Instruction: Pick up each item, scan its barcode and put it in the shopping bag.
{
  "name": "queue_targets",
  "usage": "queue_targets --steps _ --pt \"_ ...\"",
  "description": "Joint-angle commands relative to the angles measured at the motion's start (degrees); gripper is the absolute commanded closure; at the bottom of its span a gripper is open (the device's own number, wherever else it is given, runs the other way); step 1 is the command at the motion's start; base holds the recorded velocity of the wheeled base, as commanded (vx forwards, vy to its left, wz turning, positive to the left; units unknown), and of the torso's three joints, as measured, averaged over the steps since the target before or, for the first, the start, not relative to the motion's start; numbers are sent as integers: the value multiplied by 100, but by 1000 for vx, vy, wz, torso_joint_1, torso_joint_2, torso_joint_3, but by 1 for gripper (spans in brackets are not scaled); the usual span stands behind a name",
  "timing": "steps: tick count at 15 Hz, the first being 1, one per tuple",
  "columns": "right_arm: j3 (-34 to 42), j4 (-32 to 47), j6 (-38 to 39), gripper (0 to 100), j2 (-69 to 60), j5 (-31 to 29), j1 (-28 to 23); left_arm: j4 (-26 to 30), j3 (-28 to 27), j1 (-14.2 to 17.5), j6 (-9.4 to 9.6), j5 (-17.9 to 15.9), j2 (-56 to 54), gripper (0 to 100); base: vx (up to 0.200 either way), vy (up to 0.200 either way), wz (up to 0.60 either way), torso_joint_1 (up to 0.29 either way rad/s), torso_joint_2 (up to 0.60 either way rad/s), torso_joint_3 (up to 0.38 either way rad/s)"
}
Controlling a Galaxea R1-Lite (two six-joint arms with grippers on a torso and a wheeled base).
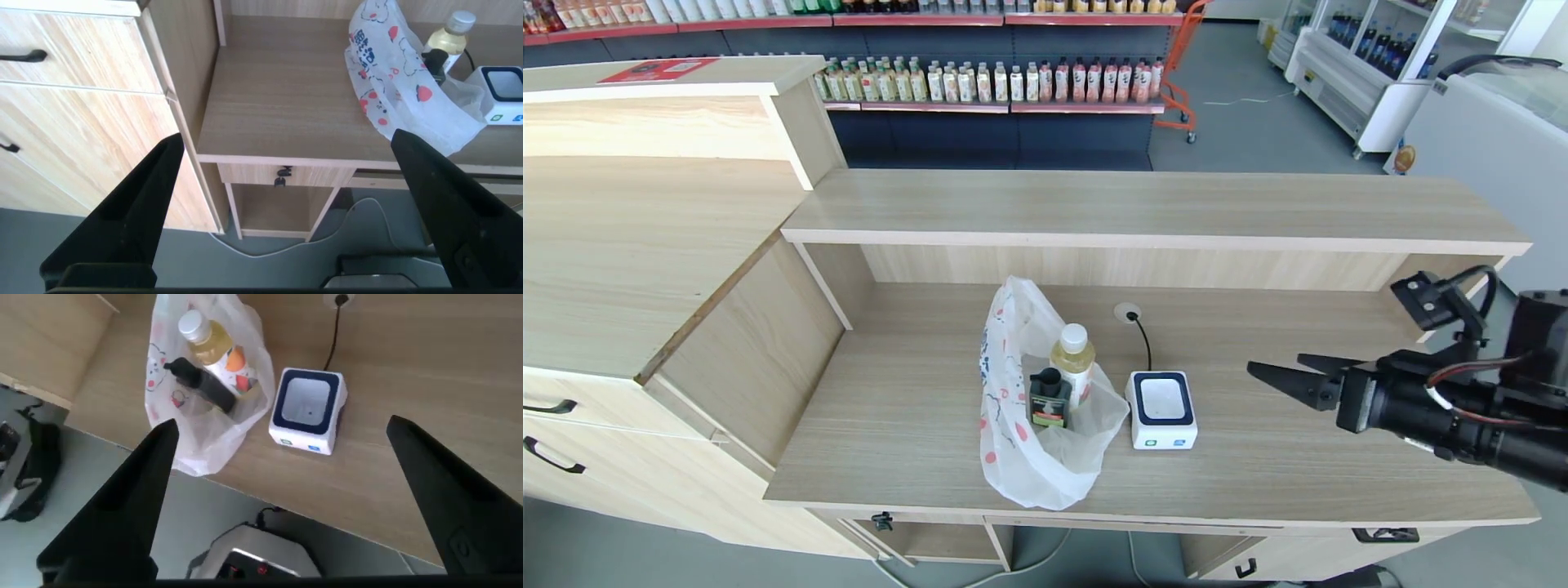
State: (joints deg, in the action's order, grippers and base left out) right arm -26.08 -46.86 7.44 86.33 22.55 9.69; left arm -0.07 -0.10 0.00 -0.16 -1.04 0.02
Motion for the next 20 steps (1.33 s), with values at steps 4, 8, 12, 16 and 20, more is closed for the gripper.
queue_targets --steps 4,8,12,16,20 --pt "2388 924 -427 0 -3931 -1561 -758 -1 1 0 -2 -2 -2 0 0 0 0 0 0 0" --pt "2608 3543 -489 0 -6858 -1807 -969 -1 1 0 -2 -2 -2 0 0 0 0 0 0 0" --pt "2608 4431 -770 0 -8264 -2044 -776 -1 1 0 -2 -2 -2 0 0 0 0 0 0 0" --pt "2599 4739 -875 0 -8625 -2405 -952 -1 1 0 -2 -2 -2 0 0 0 0 0 0 0" --pt "2599 4739 -682 0 -8633 -2413 -952 -1 1 0 -2 -2 -2 0 0 0 0 0 0 0"
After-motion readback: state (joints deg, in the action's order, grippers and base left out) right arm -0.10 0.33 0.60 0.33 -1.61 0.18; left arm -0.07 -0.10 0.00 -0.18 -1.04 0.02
